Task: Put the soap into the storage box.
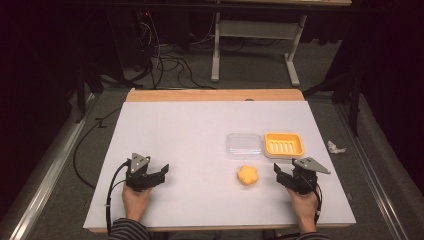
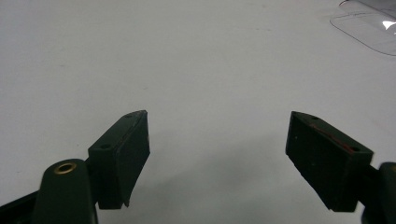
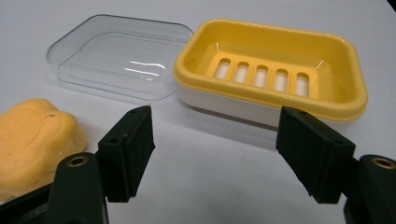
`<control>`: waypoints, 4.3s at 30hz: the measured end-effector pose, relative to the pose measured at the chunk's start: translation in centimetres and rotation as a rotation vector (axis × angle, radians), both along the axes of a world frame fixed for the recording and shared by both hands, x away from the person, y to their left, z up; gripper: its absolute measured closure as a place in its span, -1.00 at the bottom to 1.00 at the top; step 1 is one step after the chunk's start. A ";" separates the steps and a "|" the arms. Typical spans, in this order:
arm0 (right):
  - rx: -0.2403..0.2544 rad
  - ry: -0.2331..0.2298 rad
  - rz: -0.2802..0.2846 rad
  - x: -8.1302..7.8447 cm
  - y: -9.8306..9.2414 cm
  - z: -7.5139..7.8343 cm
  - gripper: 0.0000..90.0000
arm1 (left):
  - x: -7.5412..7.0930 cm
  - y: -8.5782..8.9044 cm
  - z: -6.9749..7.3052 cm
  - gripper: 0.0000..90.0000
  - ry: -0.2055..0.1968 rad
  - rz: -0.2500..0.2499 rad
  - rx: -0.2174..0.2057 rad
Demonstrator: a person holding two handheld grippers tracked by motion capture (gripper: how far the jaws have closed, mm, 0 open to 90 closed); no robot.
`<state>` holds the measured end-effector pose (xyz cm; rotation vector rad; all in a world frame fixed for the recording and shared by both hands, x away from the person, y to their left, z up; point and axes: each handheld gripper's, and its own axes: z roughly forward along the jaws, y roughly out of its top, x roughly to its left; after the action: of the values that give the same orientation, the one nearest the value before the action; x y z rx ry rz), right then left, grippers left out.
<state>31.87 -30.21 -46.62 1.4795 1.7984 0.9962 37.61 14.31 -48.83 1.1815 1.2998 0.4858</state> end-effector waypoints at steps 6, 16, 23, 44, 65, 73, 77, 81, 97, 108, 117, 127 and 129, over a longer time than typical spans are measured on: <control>0.016 0.001 0.030 -0.5 0.4 0.2 -0.38 | 0.0 0.0 0.0 -0.51 0.001 -0.001 0.000; 0.053 -0.004 0.097 -0.9 1.4 0.5 -0.51 | 0.0 0.0 0.0 -0.50 0.002 0.000 0.002; 0.063 -0.024 0.122 -1.4 2.1 1.0 -0.65 | 0.0 0.0 0.0 -0.50 0.002 0.002 0.002; 0.003 0.057 0.247 -1.2 5.3 1.5 -0.69 | 0.0 0.0 0.0 -0.50 0.004 0.003 0.003; -0.080 0.176 0.330 1.1 9.0 0.4 -0.68 | 0.0 0.0 0.0 -0.50 0.003 0.001 0.002; -0.109 0.208 0.325 1.7 9.4 -0.2 -0.65 | 0.0 0.0 0.0 -0.50 0.002 -0.001 0.003; -0.123 0.215 0.324 1.7 9.6 -0.4 -0.62 | 0.0 0.0 0.0 -0.50 0.000 0.003 0.000; -0.143 0.220 0.333 1.9 9.8 -0.6 -0.57 | 0.0 0.0 0.0 -0.50 0.001 0.002 0.001; -0.162 0.197 0.349 1.8 9.9 -0.7 -0.41 | 0.1 0.0 0.0 -0.50 0.004 0.003 0.001; -0.114 0.146 0.347 1.5 8.8 0.1 -0.40 | 0.0 0.0 0.0 -0.50 0.000 0.001 0.001; -0.091 0.129 0.357 1.2 7.7 1.1 -0.39 | 0.0 -0.1 0.0 -0.50 -0.002 0.002 -0.003; -0.072 0.109 0.341 1.0 6.6 1.9 -0.39 | 0.0 -0.1 0.0 -0.50 -0.001 0.001 -0.002; -0.073 0.110 0.342 1.0 6.5 1.9 -0.39 | 0.0 -0.1 0.0 -0.50 -0.002 -0.002 0.001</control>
<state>32.92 -23.74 -44.71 1.2271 2.1939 1.0117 37.57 14.23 -48.83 1.1830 1.2962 0.4859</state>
